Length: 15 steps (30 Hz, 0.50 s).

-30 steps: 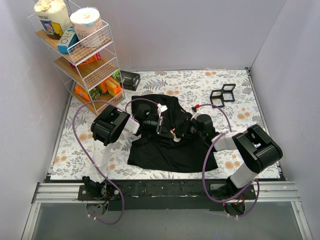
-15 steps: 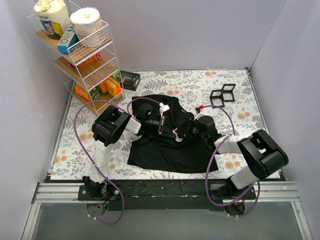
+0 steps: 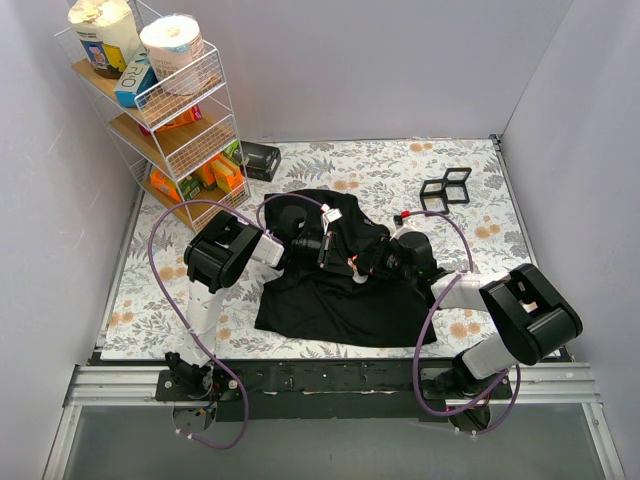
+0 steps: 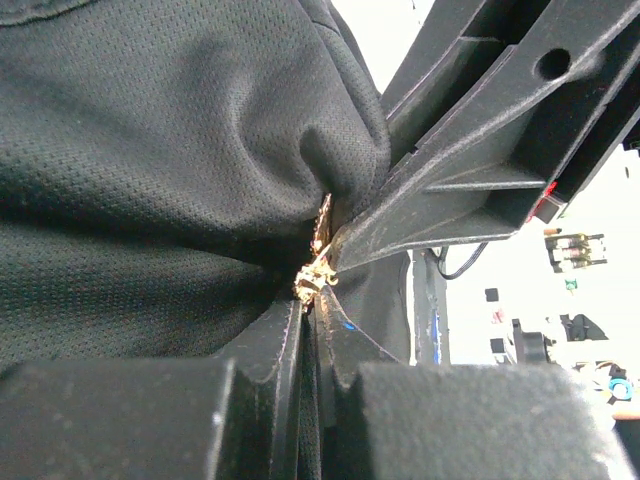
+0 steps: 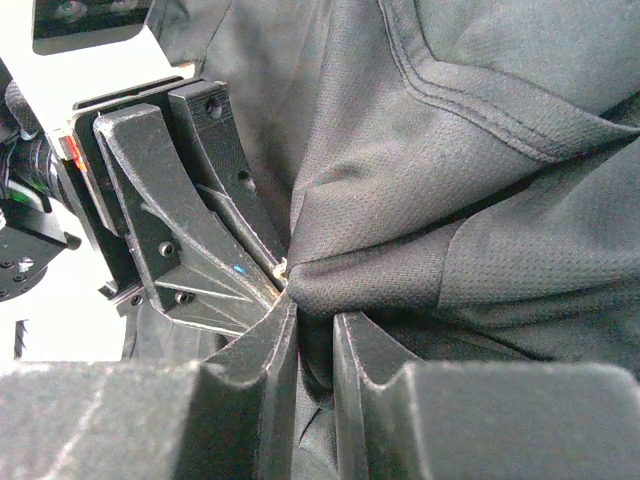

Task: Pin the brooch onto the clothing
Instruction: Pin the brooch to the clothes.

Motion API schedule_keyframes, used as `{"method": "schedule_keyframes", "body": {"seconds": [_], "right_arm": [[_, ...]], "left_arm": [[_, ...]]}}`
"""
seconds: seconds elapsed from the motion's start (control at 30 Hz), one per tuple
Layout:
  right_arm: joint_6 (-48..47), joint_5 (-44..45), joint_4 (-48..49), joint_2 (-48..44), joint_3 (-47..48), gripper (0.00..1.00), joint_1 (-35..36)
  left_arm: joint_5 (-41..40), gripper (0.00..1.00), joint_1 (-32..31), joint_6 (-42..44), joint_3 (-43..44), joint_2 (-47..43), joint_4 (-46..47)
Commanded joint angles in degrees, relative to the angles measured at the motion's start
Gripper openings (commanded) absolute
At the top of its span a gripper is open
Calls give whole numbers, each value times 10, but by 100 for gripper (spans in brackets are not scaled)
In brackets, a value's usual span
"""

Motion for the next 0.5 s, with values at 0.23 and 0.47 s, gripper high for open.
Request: {"method": "schedule_keyframes", "body": {"seconds": [0.23,0.47], "right_arm": [[13,69,94,-36,25,37,-20],[9,54,84,-38,28,39,-20]], "left_arm": [[16,0,-6,19,-9,-19,-57],[15,0,-6,17,-8,-24,-54]]}}
